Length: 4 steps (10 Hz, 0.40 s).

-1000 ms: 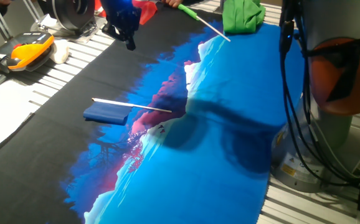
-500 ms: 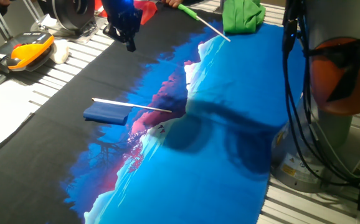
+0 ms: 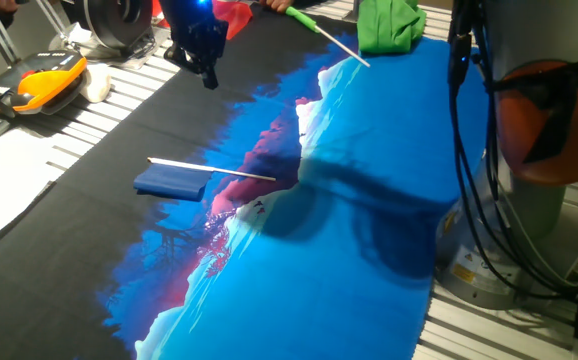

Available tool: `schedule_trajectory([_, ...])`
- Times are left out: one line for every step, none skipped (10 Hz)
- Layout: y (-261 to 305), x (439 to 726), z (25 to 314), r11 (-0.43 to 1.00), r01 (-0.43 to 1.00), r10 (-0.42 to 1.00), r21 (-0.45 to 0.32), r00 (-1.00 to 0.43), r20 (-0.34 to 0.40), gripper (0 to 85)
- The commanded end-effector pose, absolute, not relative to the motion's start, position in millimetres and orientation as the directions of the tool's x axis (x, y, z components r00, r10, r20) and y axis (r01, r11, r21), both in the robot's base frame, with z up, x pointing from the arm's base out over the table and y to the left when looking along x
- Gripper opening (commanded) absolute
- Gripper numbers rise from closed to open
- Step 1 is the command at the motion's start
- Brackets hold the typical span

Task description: Wave the flag

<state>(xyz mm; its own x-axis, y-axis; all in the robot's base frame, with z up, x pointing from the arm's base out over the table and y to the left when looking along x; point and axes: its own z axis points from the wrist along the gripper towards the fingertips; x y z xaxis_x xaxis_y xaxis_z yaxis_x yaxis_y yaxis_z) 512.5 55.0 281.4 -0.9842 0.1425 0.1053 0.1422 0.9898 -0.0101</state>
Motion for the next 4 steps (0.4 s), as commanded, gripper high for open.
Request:
schedule_trajectory([54.7,512.7,281.1,0.989,0.146,0.145,-0.004,-0.983,0.109,0.0])
schedule_trajectory([55.5,512.0,280.9,0.989,0.148,0.147,0.0,-0.982,0.119,0.0])
schedule_trajectory([56.4,511.3,280.2,0.989,0.15,0.148,0.003,-0.982,0.121,0.0])
schedule_trajectory([57.0,511.4,279.0,0.989,0.149,0.148,0.002,-0.982,0.116,0.0])
